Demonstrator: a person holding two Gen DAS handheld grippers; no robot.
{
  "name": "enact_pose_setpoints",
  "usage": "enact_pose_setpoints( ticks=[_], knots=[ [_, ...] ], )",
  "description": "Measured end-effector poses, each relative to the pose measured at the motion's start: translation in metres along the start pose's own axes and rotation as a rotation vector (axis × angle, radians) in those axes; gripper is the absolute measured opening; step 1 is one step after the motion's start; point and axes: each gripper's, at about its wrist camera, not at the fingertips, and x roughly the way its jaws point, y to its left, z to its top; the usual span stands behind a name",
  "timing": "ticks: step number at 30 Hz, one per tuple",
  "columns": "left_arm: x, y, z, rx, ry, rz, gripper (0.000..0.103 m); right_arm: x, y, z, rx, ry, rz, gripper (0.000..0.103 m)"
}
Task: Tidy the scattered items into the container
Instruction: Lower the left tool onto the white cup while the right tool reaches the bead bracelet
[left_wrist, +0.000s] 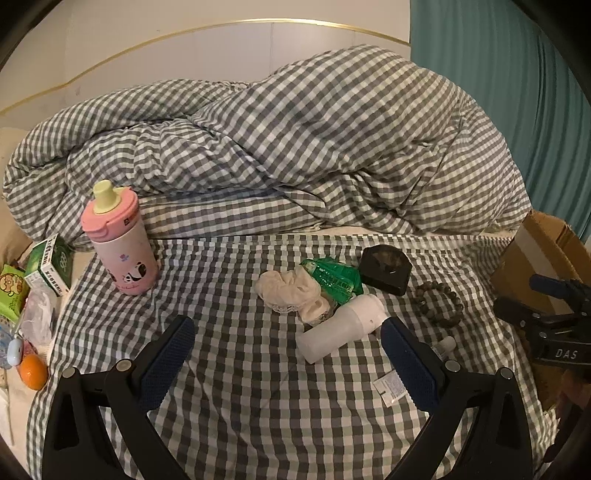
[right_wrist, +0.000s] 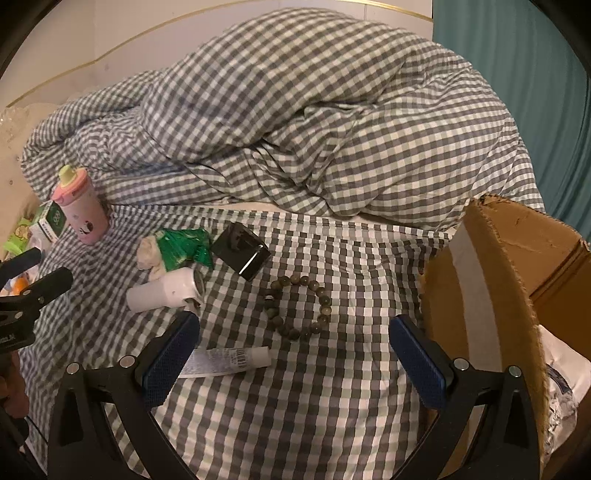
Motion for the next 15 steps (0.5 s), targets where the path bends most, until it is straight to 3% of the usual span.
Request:
enact_pose_setpoints(
  ticks=[10, 15],
  knots=[
    [0.038, -0.006, -0.004, 0.046, 0.02, -0.005, 0.099, 0.036, -0.008, -0.003, 0.014, 0.05, -0.02, 0.103],
    [0.057, -0.01, -0.005, 0.071, 0.031, -0.044, 0.098, 0.049, -0.013, -0.004, 0.026, 0.066, -0.019, 0.103]
  ],
)
